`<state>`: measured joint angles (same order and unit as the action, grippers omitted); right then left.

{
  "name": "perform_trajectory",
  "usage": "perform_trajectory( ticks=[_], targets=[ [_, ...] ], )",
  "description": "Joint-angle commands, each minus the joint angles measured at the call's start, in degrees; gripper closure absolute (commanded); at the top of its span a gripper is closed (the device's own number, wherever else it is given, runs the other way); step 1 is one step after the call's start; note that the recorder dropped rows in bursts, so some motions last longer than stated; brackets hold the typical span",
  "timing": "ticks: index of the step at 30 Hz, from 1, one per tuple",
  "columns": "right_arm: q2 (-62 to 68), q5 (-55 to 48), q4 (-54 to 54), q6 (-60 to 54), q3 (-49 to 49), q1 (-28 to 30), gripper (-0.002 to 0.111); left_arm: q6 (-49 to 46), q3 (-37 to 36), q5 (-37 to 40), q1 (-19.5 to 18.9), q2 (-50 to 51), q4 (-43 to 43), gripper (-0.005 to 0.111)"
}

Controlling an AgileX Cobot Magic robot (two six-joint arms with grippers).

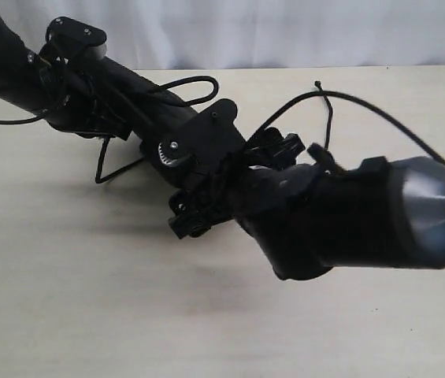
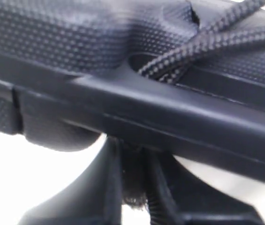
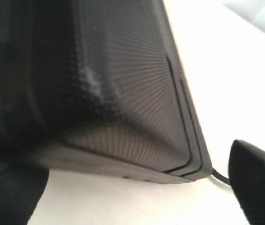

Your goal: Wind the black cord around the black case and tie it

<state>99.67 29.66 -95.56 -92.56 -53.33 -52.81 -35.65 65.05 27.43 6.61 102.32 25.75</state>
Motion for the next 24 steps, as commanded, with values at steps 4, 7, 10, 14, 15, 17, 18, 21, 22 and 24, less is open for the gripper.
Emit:
perform_trajectory(
  ticks=[4, 7, 10, 14, 15, 17, 18, 21, 22, 24],
  targets=[
    [-11.09, -7.35, -4.39, -6.16, 2.64, 0.06, 0.012, -0.31, 0.35, -1.58, 0.14, 0.04, 0.44, 0.107],
    [-16.36, -9.01, -4.39, -7.63, 1.85, 1.7, 0.014, -0.4, 0.35, -2.09, 0.14, 0.04, 0.44, 0.107],
    [-18.15, -13.66, -4.39, -3.84, -2.49, 8.03, 0.02, -0.4, 0.35, -2.21, 0.14, 0.04, 0.44, 0.107],
    [-16.06, -29.66, -4.39, 3.43, -6.06, 17.91, 0.02, -0.4, 0.35, -1.86, 0.14, 0.04, 0.44, 0.107],
    [-13.84, -43.36, -4.39, 10.67, -7.68, 23.92, 0.02, -0.4, 0.35, -1.86, 0.14, 0.04, 0.44, 0.107],
    [-10.57, -56.97, 7.4, 23.95, -11.4, 29.94, 0.02, -0.4, 0.35, -1.86, 0.14, 0.04, 0.44, 0.107],
    [-8.45, -64.58, 16.13, 32.01, -14.65, 32.66, 0.02, -0.4, 0.35, -1.86, 0.14, 0.04, 0.44, 0.107],
    [-1.27, -82.13, 44.45, 55.92, -27.53, 38.35, 0.02, -0.4, 0.35, -1.86, 0.14, 0.04, 0.44, 0.107],
    [0.35, -82.26, 53.27, 64.62, -30.11, 38.66, 0.02, -0.4, 0.35, -1.86, 0.14, 0.04, 0.44, 0.107],
    [2.99, -80.26, 65.73, 74.1, -32.21, 38.06, 0.02, -0.43, 0.35, -1.74, 0.14, 0.04, 0.44, 0.107]
  ],
)
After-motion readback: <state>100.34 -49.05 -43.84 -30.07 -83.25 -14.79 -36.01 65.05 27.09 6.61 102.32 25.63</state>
